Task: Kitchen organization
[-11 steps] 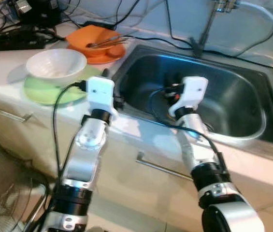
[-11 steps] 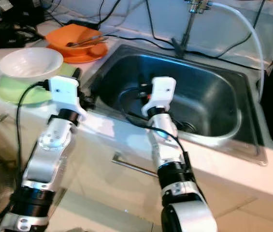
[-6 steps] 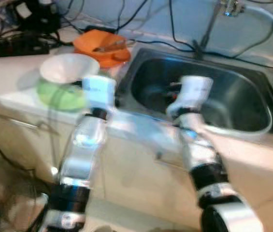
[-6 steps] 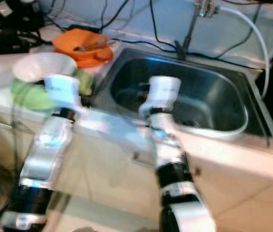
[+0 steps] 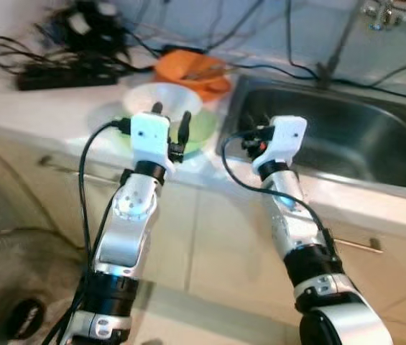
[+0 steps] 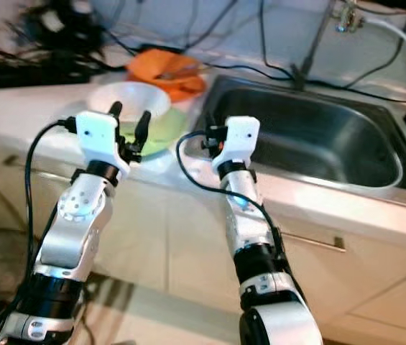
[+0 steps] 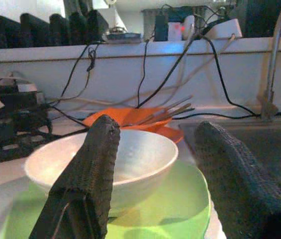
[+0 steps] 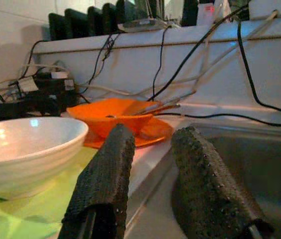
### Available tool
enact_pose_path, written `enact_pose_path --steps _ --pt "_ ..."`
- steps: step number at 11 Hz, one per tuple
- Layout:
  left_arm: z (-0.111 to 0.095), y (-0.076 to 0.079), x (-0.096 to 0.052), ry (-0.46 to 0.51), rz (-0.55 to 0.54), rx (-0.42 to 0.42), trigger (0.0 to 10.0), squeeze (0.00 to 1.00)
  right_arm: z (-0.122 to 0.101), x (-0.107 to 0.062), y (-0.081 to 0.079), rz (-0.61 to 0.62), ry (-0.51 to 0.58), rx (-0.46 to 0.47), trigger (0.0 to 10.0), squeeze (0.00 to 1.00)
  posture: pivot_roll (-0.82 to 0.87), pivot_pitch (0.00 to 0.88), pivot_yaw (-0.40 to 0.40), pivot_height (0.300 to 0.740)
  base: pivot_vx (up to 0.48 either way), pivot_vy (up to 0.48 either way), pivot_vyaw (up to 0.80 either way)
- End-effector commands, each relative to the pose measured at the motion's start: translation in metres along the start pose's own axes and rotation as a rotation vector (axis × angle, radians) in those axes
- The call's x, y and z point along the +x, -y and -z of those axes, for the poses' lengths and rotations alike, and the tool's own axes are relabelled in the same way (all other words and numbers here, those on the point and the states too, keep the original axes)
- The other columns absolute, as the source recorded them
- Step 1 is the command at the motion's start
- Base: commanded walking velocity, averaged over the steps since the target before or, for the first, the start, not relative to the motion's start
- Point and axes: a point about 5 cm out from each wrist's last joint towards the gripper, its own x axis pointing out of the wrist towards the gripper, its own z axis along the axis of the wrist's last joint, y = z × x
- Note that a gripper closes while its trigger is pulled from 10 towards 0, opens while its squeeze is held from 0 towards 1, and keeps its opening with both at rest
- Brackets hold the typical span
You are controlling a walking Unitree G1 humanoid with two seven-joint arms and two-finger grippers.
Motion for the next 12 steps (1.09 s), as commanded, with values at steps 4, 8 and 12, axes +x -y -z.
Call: enact_pose_path --steps 4,8,12 --pt "-0.0002 0.0037 -0.0001 -0.003 0.025 0.006 10.0 0.00 -0.0017 0.0003 0.0089 0.035 0.001 -0.002 10.0 0.00 0.23 0.049 -0.054 0.740 0.336 0.000 -0.17" --pt "-0.0012 0.0042 0.0004 0.001 0.035 0.007 10.0 0.00 -0.0030 0.0008 0.0094 0.035 0.009 -0.002 10.0 0.00 0.23 0.050 -0.055 0.740 0.443 0.000 -0.16" --pt "-0.0051 0.0064 0.0004 0.023 0.050 0.001 10.0 0.00 -0.0027 0.0007 0.0082 0.038 0.010 0.005 10.0 0.00 0.23 0.049 -0.053 0.740 0.301 0.000 0.00"
